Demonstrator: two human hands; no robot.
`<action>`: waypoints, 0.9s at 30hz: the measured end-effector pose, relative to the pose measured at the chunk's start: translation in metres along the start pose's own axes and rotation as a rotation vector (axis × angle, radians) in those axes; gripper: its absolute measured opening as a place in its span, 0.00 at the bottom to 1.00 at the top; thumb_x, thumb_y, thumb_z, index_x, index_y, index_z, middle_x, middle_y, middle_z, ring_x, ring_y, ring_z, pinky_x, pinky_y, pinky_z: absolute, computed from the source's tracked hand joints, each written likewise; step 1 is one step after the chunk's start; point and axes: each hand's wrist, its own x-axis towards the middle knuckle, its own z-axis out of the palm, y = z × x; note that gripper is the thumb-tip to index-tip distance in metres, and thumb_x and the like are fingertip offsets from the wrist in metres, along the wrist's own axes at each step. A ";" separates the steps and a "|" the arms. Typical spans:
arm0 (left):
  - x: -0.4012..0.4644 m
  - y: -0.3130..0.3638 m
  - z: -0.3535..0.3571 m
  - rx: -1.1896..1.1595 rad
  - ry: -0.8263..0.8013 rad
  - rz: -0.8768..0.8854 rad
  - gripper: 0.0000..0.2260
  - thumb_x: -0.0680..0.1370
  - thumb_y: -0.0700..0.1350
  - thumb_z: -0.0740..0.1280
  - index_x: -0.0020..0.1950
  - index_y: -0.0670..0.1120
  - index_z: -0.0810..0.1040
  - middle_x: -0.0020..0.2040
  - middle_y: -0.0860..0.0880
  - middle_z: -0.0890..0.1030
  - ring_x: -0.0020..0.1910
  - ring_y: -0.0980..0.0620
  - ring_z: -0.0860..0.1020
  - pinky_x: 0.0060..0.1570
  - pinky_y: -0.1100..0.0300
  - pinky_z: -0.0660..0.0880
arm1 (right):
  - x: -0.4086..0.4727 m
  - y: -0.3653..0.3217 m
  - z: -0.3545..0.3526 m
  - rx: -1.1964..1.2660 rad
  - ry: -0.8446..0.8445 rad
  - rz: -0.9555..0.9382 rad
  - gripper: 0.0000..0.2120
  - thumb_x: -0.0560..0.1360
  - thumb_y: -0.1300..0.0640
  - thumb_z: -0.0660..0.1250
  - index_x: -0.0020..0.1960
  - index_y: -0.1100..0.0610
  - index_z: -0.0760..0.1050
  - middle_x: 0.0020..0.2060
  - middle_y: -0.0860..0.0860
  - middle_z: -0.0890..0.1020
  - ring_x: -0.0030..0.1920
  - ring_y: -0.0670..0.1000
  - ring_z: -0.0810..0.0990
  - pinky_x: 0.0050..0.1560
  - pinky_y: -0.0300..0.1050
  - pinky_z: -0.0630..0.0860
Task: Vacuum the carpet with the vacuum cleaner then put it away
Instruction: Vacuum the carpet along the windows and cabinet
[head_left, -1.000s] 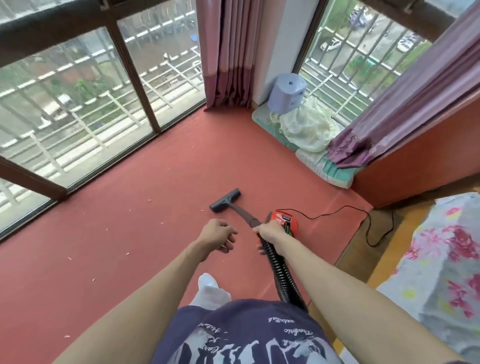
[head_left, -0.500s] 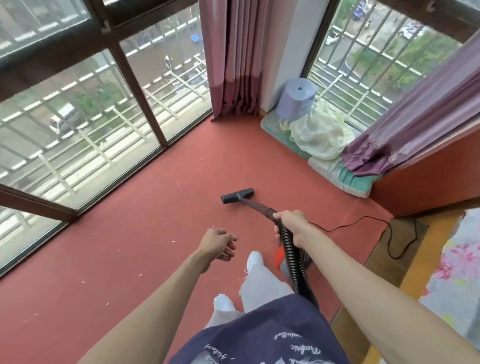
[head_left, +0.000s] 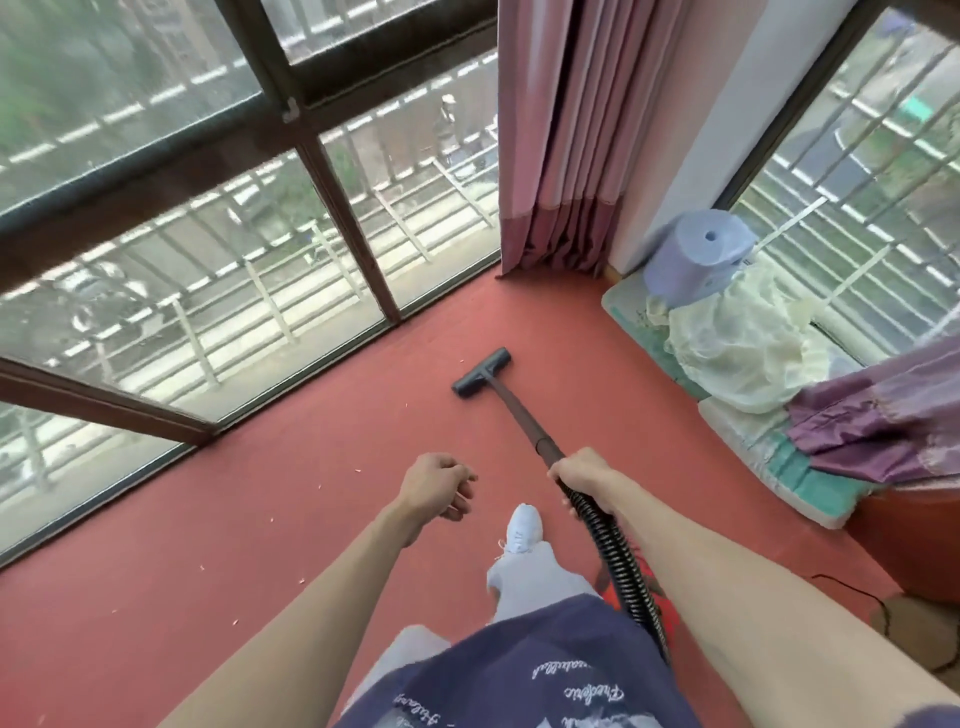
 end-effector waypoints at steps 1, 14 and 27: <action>0.005 0.010 -0.003 -0.006 0.017 -0.002 0.08 0.78 0.38 0.60 0.45 0.39 0.78 0.37 0.43 0.78 0.31 0.47 0.76 0.33 0.57 0.75 | 0.009 -0.013 -0.003 -0.011 -0.007 -0.003 0.05 0.75 0.63 0.64 0.47 0.64 0.69 0.29 0.58 0.75 0.25 0.54 0.74 0.28 0.45 0.73; 0.060 0.089 -0.023 0.029 0.029 -0.010 0.10 0.76 0.37 0.58 0.47 0.37 0.79 0.37 0.43 0.79 0.31 0.47 0.78 0.35 0.56 0.77 | 0.064 -0.094 -0.009 0.113 0.040 -0.037 0.10 0.76 0.59 0.65 0.54 0.63 0.73 0.33 0.57 0.77 0.25 0.53 0.74 0.25 0.42 0.73; 0.122 0.166 -0.059 0.217 -0.173 0.085 0.10 0.77 0.37 0.59 0.49 0.37 0.79 0.36 0.44 0.78 0.30 0.48 0.77 0.34 0.58 0.77 | 0.025 -0.082 -0.023 0.479 0.330 0.087 0.05 0.74 0.62 0.68 0.44 0.65 0.78 0.27 0.57 0.74 0.22 0.52 0.70 0.24 0.42 0.71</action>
